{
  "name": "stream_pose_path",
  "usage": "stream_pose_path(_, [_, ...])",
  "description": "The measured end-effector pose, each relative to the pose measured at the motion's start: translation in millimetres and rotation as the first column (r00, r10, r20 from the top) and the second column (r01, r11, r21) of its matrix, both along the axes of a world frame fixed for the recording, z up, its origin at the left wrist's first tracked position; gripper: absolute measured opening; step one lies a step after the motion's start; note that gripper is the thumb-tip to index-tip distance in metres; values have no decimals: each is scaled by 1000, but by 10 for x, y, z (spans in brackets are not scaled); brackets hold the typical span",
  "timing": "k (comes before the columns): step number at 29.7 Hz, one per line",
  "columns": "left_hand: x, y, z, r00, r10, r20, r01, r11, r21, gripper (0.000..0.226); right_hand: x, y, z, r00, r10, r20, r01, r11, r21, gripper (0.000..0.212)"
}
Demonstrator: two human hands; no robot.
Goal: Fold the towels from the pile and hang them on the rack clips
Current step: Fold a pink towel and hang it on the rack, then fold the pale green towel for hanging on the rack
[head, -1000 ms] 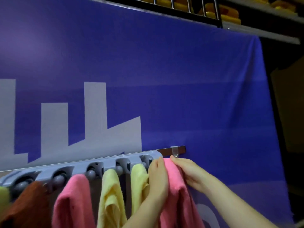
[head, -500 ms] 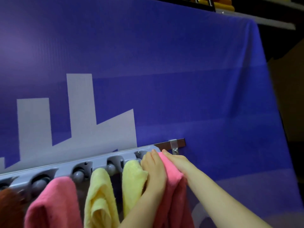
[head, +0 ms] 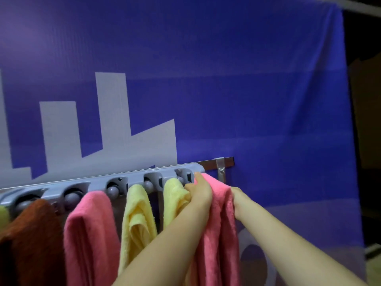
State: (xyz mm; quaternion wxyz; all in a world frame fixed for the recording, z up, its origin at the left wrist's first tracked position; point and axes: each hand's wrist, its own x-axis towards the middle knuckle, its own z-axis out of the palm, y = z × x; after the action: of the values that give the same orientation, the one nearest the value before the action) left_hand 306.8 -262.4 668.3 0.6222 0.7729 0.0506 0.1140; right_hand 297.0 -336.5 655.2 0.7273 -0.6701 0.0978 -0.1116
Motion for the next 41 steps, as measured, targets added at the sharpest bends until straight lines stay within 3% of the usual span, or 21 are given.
stream_pose_path(4, [-188,-27,-57,997,-73,-17,70,991,-111,66,-242,-69,35,996,28,85,-41,988,150,33])
stream_pose_path(8, [-591,-33,-134,985,-126,121,123,992,30,56,-582,-123,-73,972,-94,217,88,995,36,15])
stream_pose_path(10, [-798,-2,-161,956,-202,215,200,979,30,53,-763,-123,-203,944,-116,310,120,993,7,6])
stream_pose_path(13, [-1141,158,-387,926,-258,276,265,964,13,48,-1211,-15,-518,933,-24,360,27,1000,-3,10])
stream_pose_path(15, [-1372,319,-566,930,-245,274,258,966,-13,44,-1495,75,-763,952,66,300,-65,998,-14,12])
stream_pose_path(19, [-1897,632,-1153,943,-306,131,314,949,-42,39,-2091,241,-1385,971,184,155,-189,982,20,12])
stream_pose_path(22, [-2268,922,-1784,960,-273,-62,267,959,-89,46,-2502,425,-1861,965,261,22,-262,962,78,10])
stream_pose_path(27, [-2926,1425,-2866,909,-189,-370,134,976,-169,38,-3005,799,-2679,886,387,-255,-368,922,118,7])
stream_pose_path(30, [-3203,1643,-3403,858,-180,-481,88,974,-207,39,-3093,1018,-3159,812,451,-370,-431,891,139,6])
stream_pose_path(35, [-3658,2055,-4552,707,-76,-703,-91,976,-197,43,-3258,1400,-4120,640,474,-604,-450,869,206,9])
stream_pose_path(38, [-3747,2297,-5192,578,-25,-815,-87,992,-93,54,-3288,1533,-4598,544,466,-697,-422,871,253,8])
stream_pose_path(41, [-3731,2509,-5662,471,102,-876,-80,994,73,50,-3217,1677,-4992,459,454,-763,-443,862,246,9])
